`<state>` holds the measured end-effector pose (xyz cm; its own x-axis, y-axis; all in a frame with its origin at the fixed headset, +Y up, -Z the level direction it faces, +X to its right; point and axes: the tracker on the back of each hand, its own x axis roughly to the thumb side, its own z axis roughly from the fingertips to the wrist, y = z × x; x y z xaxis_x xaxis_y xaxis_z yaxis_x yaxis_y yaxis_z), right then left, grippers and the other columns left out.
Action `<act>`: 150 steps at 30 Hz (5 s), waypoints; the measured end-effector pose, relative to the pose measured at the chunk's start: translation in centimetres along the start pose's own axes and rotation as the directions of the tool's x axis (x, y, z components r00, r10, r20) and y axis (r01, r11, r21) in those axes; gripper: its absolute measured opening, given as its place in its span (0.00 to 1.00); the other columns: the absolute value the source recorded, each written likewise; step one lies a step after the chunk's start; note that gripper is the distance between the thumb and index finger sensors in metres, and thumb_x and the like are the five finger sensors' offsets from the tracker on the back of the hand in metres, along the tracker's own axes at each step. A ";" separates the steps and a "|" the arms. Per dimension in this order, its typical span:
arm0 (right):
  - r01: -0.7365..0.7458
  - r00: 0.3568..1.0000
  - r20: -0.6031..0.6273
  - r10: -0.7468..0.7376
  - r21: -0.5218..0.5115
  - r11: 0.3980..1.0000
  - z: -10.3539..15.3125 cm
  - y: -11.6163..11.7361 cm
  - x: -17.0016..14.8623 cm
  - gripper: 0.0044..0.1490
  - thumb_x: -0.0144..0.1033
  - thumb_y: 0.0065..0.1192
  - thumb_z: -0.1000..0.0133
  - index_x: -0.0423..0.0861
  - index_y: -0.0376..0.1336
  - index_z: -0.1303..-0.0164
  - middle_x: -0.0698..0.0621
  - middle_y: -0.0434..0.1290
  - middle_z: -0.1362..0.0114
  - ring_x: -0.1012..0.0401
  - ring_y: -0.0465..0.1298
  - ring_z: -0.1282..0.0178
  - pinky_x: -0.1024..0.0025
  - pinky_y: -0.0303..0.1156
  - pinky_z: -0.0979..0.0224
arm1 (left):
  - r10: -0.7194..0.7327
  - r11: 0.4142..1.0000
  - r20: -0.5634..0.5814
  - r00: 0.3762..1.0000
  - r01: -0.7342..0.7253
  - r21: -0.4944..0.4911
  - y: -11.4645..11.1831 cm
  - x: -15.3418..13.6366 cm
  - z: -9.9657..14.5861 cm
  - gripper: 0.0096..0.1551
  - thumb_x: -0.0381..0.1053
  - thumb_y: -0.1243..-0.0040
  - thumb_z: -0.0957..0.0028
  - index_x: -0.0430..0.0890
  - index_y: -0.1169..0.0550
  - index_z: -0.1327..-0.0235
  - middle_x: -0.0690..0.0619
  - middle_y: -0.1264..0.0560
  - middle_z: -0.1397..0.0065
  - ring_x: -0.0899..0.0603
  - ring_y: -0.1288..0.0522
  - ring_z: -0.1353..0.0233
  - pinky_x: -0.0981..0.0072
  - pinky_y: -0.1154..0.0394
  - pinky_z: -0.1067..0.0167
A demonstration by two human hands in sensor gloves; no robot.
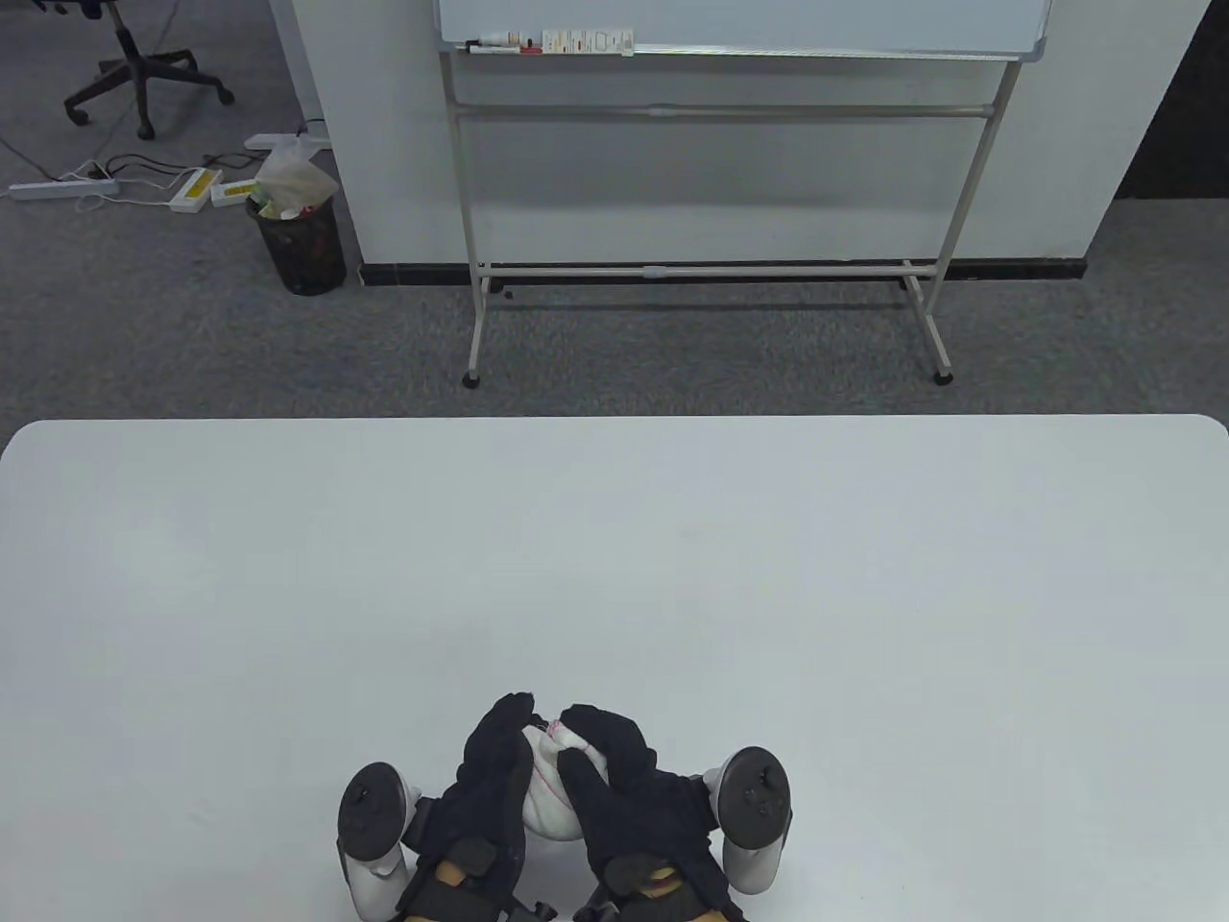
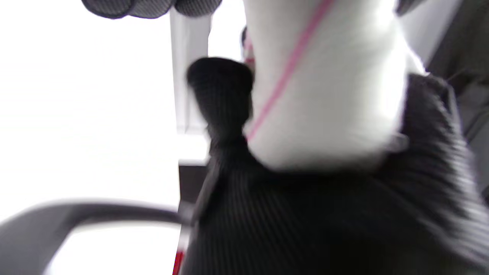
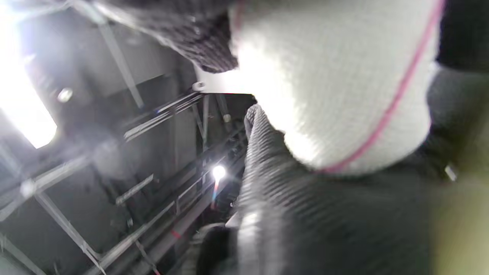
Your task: Squeeze dry dish cloth into compact mass
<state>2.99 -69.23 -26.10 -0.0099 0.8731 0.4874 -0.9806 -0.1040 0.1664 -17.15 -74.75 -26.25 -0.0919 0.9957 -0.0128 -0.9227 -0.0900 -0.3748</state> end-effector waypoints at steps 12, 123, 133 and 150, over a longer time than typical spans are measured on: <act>-0.110 0.993 0.068 0.098 0.209 0.972 0.0 0.8 0.1 0.32 0.48 0.57 0.41 0.38 0.59 0.35 0.39 0.49 0.24 0.41 0.54 0.22 0.38 0.50 0.23 | 0.391 0.910 0.138 0.910 -0.360 -0.205 -0.6 0.5 -0.7 0.42 0.76 0.61 0.38 0.57 0.53 0.19 0.36 0.59 0.17 0.20 0.50 0.25 0.33 0.41 0.30; 0.231 0.965 -0.173 -0.196 0.214 0.949 1.1 3.1 -3.1 0.55 0.71 0.38 0.47 0.52 0.27 0.22 0.49 0.23 0.18 0.45 0.23 0.18 0.45 0.29 0.22 | -0.023 1.000 0.328 0.944 0.023 0.004 -0.8 1.8 0.2 0.44 0.72 0.69 0.42 0.52 0.61 0.21 0.43 0.71 0.18 0.28 0.70 0.21 0.33 0.65 0.31; 0.293 0.946 -0.230 -0.228 0.305 0.906 1.9 5.3 -3.3 0.51 0.67 0.34 0.46 0.58 0.21 0.26 0.56 0.15 0.22 0.51 0.14 0.21 0.44 0.19 0.25 | 0.087 0.976 0.308 0.947 -0.019 -0.218 -2.2 1.9 0.3 0.46 0.75 0.77 0.44 0.56 0.74 0.26 0.48 0.84 0.23 0.35 0.88 0.27 0.37 0.83 0.42; -0.052 0.988 -0.141 0.059 0.055 0.997 0.6 1.5 -1.8 0.37 0.45 0.65 0.43 0.42 0.56 0.29 0.37 0.58 0.26 0.36 0.68 0.31 0.38 0.73 0.49 | -0.289 0.957 0.292 0.912 0.282 0.065 -0.9 3.8 0.8 0.46 0.74 0.67 0.43 0.48 0.54 0.20 0.36 0.61 0.18 0.23 0.59 0.22 0.26 0.51 0.32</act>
<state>1.68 -71.25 -26.20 -0.0956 0.9239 0.3705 -0.9665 -0.1752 0.1877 -16.97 -70.95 -25.26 0.0732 0.9274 0.3670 -0.9334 0.1933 -0.3023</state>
